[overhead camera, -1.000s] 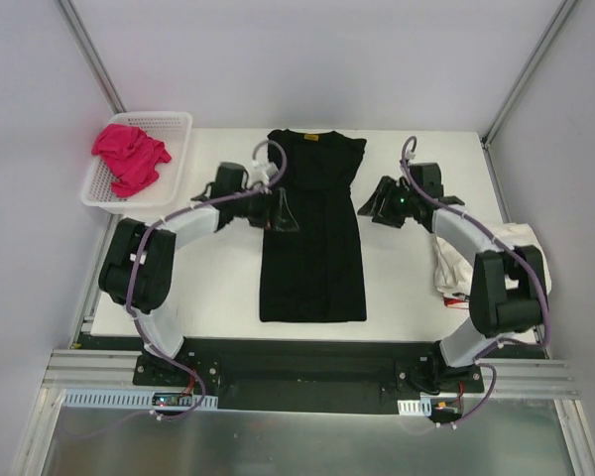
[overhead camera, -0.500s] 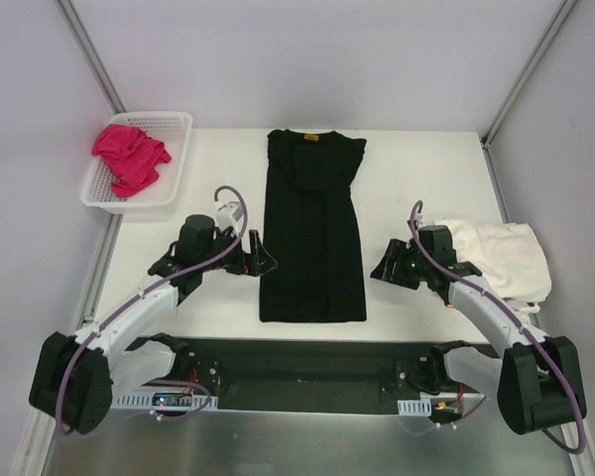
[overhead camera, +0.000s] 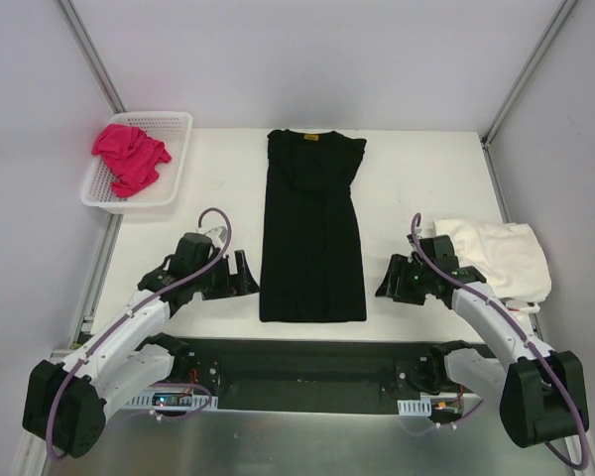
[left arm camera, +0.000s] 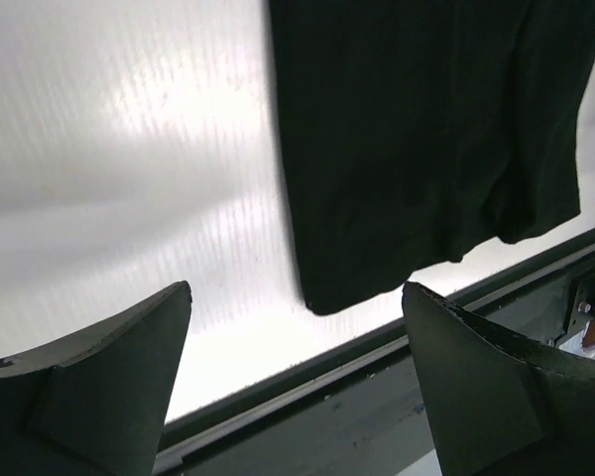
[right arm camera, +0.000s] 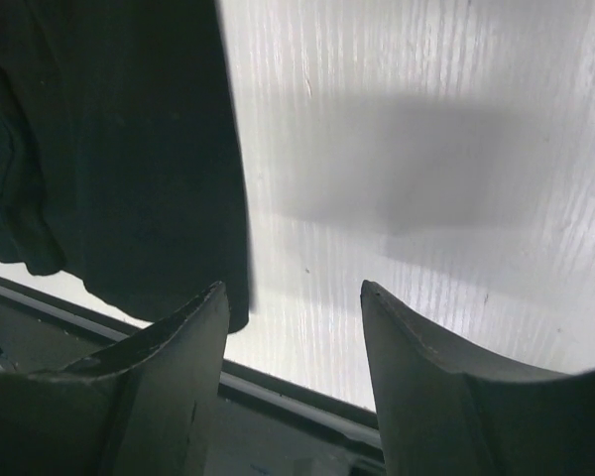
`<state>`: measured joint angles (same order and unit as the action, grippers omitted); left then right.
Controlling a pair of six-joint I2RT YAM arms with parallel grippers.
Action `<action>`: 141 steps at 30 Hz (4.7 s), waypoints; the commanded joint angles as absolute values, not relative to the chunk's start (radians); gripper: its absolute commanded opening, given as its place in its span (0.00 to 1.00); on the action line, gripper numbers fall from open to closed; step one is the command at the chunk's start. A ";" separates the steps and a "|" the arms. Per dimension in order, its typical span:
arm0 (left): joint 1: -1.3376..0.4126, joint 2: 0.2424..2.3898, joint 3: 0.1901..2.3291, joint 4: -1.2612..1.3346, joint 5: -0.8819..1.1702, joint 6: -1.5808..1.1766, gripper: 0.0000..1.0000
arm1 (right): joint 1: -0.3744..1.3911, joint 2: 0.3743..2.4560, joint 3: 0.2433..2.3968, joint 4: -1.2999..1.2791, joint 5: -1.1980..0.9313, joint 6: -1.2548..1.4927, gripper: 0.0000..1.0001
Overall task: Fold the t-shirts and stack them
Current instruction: Grab the bottom of the folded rectangular tshirt with both arms
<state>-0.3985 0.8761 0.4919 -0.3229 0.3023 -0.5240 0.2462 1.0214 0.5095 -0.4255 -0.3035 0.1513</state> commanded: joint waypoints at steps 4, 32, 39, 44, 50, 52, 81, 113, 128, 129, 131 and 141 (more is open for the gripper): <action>-0.399 0.880 0.511 -0.445 0.299 -0.600 0.86 | 0.255 0.999 0.506 -0.511 -0.345 0.147 0.58; -0.439 1.166 0.371 -0.038 0.500 -0.655 0.82 | 0.385 1.212 0.457 -0.296 -0.388 0.276 0.58; -0.442 1.167 0.348 -0.021 0.503 -0.673 0.81 | 0.408 1.226 0.446 -0.242 -0.391 0.324 0.57; -0.446 1.163 0.322 -0.003 0.512 -0.693 0.80 | 0.434 1.259 0.449 -0.210 -0.387 0.351 0.57; -0.465 1.204 0.318 0.052 0.529 -0.704 0.80 | 0.468 1.299 0.453 -0.173 -0.390 0.379 0.57; -0.466 1.207 0.311 0.054 0.519 -0.707 0.79 | 0.476 1.298 0.451 -0.158 -0.388 0.388 0.57; -0.468 1.298 0.270 0.190 0.554 -0.700 0.29 | 0.508 1.351 0.388 -0.014 -0.390 0.486 0.38; -0.468 1.264 0.455 0.083 0.536 -0.620 0.00 | 0.500 1.295 0.442 -0.058 -0.356 0.454 0.01; -0.468 1.350 0.661 0.012 0.503 -0.518 0.00 | 0.413 1.387 0.643 -0.101 -0.364 0.354 0.01; -0.468 1.348 0.673 0.011 0.502 -0.518 0.00 | 0.408 1.390 0.656 -0.109 -0.367 0.344 0.00; -0.468 1.342 0.687 0.008 0.496 -0.520 0.00 | 0.396 1.397 0.698 -0.118 -0.370 0.338 0.01; -0.465 1.328 0.820 -0.074 0.446 -0.473 0.00 | 0.364 1.430 0.813 -0.170 -0.373 0.299 0.01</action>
<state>-0.4595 1.3483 0.7471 -0.0345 0.4854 -0.5220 0.3805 1.4181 0.7544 -0.1356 -0.3794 0.3298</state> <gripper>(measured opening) 0.011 0.023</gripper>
